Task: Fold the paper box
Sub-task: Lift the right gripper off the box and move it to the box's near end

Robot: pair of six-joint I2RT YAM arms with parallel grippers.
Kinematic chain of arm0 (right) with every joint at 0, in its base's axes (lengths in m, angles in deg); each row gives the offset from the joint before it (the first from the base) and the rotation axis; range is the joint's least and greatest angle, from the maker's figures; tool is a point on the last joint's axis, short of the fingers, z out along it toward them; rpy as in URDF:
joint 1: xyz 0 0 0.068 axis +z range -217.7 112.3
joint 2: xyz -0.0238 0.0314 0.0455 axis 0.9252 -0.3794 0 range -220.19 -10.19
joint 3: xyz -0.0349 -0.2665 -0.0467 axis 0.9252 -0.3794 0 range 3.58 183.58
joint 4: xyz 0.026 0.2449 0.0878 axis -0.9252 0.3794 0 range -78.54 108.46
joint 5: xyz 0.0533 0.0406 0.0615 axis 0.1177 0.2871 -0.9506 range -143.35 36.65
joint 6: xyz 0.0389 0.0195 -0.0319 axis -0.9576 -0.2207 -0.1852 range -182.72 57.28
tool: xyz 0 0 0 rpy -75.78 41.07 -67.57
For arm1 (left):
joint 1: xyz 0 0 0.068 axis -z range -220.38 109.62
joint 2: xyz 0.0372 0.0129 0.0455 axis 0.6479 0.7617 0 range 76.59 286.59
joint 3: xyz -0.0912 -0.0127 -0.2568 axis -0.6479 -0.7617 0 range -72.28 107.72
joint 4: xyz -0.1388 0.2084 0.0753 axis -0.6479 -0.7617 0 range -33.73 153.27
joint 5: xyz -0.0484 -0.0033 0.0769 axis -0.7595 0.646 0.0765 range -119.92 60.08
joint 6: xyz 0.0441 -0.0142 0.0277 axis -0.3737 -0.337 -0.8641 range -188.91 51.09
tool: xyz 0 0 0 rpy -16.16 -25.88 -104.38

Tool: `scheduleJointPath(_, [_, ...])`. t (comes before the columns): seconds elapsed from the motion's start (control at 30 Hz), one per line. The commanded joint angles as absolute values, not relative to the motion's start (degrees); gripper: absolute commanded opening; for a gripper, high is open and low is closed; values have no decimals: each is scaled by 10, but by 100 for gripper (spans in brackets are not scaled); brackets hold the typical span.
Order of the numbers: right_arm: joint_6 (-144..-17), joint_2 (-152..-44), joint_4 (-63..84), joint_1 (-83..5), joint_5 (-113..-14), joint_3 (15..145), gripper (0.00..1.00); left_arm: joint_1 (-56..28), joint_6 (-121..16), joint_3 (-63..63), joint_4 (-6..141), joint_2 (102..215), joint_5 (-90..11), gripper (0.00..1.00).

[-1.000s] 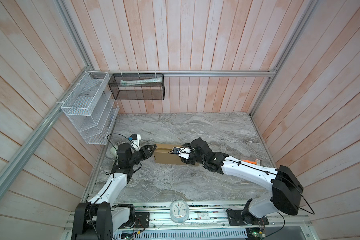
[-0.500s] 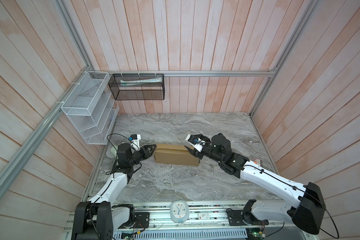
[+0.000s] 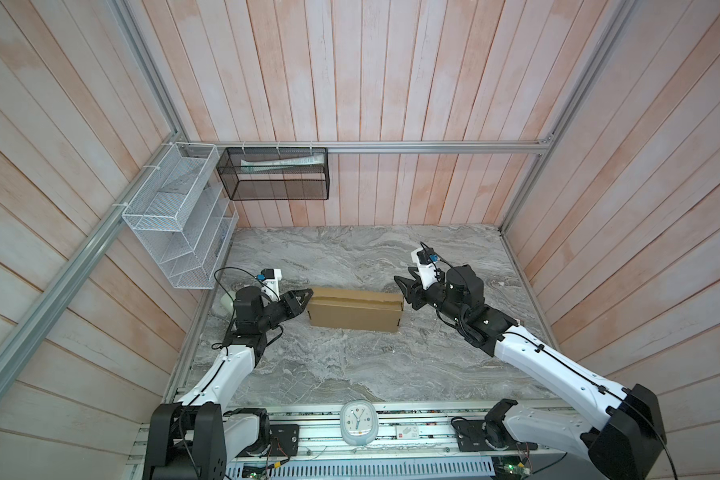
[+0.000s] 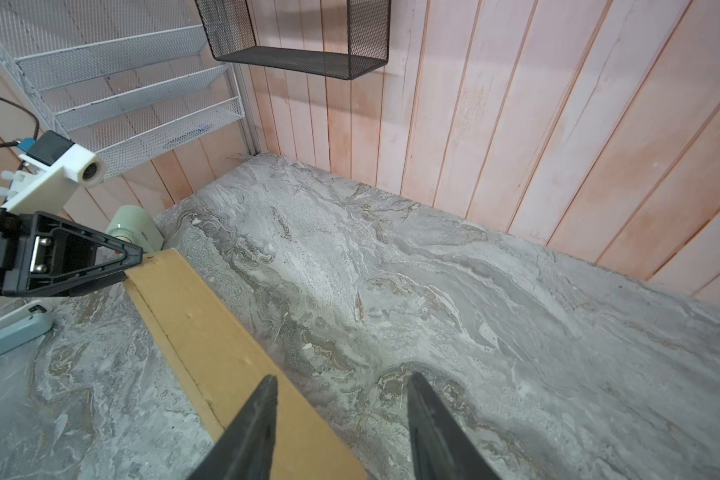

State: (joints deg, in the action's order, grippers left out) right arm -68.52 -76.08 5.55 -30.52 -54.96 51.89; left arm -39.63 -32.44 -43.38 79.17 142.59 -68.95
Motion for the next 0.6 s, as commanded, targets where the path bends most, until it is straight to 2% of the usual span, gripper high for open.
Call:
scheduleJointPath(0.0, [-770, -747, 51, -308, -522, 501, 51, -398, -334, -442, 776, 1429, -695, 45])
scheduleJointPath(0.17, [-820, -754, 114, -309, -468, 510, 51, -399, -335, -435, 775, 1435, -699, 45])
scheduleJointPath(0.57, [-910, -743, 93, -308, -502, 451, 50, -398, -337, -439, 777, 1437, -700, 45])
